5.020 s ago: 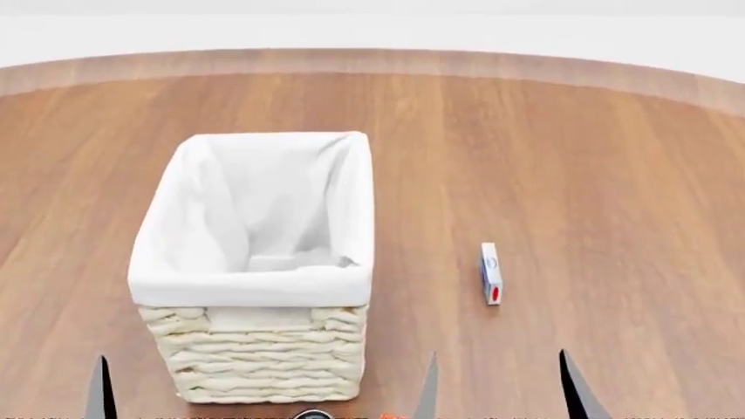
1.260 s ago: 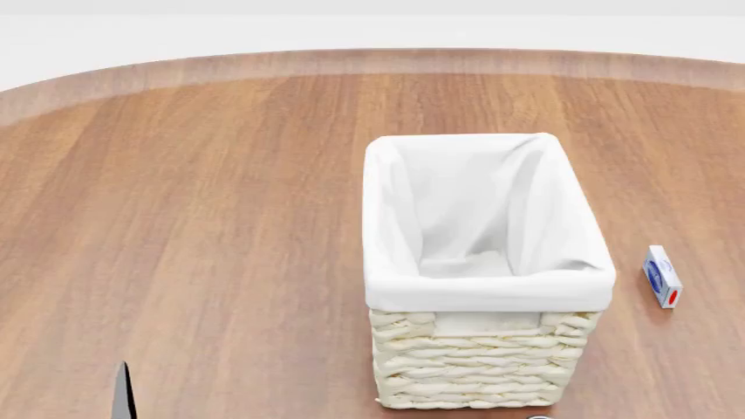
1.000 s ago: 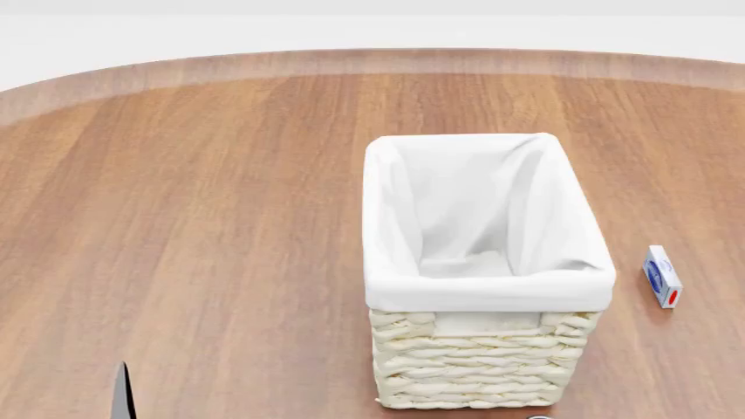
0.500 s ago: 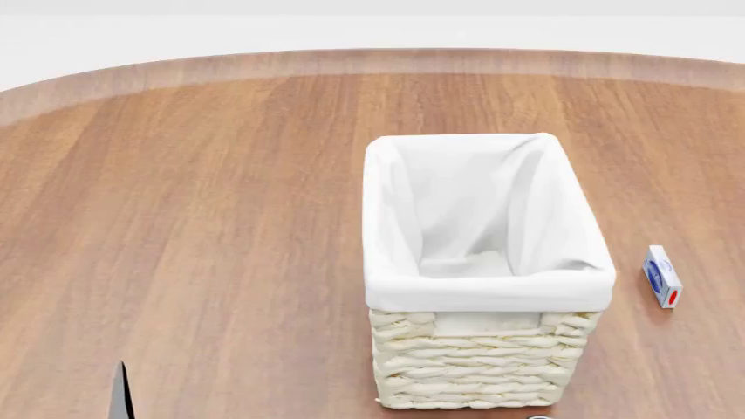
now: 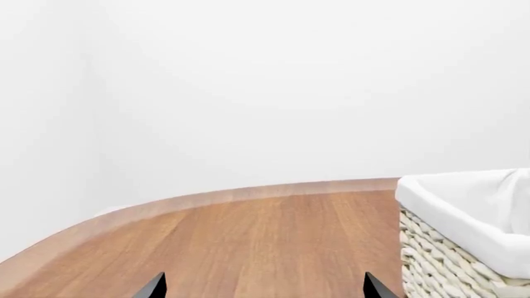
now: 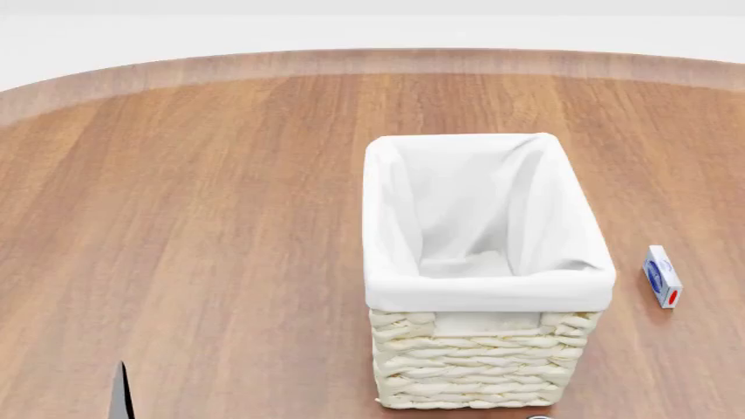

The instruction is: Pick up the alphabet soup and put it in the basket.

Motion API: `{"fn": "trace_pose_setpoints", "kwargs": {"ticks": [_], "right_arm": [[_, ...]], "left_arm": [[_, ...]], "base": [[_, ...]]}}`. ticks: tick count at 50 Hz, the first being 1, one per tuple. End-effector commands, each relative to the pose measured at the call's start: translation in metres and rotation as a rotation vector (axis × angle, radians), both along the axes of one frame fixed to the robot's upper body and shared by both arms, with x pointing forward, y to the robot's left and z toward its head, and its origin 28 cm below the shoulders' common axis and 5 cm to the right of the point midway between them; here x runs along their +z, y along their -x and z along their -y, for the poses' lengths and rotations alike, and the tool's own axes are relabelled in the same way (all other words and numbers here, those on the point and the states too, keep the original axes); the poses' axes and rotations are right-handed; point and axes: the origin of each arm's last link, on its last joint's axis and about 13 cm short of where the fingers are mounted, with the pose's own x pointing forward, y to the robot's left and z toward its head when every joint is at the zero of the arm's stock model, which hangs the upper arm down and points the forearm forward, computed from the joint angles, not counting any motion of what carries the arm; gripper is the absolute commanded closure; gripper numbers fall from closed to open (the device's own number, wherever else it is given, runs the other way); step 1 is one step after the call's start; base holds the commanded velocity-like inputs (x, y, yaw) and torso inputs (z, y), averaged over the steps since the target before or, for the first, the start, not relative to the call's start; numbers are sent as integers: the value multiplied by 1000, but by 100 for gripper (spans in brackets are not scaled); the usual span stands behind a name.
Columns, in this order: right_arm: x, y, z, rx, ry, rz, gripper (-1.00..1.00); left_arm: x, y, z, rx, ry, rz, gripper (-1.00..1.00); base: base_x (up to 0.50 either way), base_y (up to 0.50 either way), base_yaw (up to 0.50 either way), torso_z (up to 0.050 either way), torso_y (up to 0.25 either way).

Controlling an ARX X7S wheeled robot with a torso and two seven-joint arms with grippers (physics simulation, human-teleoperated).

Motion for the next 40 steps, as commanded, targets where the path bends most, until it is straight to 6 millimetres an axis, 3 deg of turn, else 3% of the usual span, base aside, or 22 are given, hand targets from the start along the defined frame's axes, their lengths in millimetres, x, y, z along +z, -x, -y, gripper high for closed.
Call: {"fn": "trace_pose_setpoints", "kwargs": {"ticks": [1,16,32,33,40], "right_arm": [[-8,-11,-3,6,-7,-6,-100],[-29,-14,-6,-3,-33,-44,-100],[-36,-17,-7,-15,-56,-56,-100],[-36,-16,-8,-14,-56,-54,100],[-35,-18,-9,-3,-53,-49,100]], "left_arm": [[0,0,0,0,0,0,-100],[-1,0,0,1,1,-3,-100],[-1,0,-1,4,2,-2,-100],[-1,0,-1,4,1,-3,-100],[0,0,-1,5,4,-2,-100]], "base": [[0,0,0,0,0],[0,0,0,0,0],[0,0,0,0,0],[0,0,0,0,0],[0,0,0,0,0]]}}
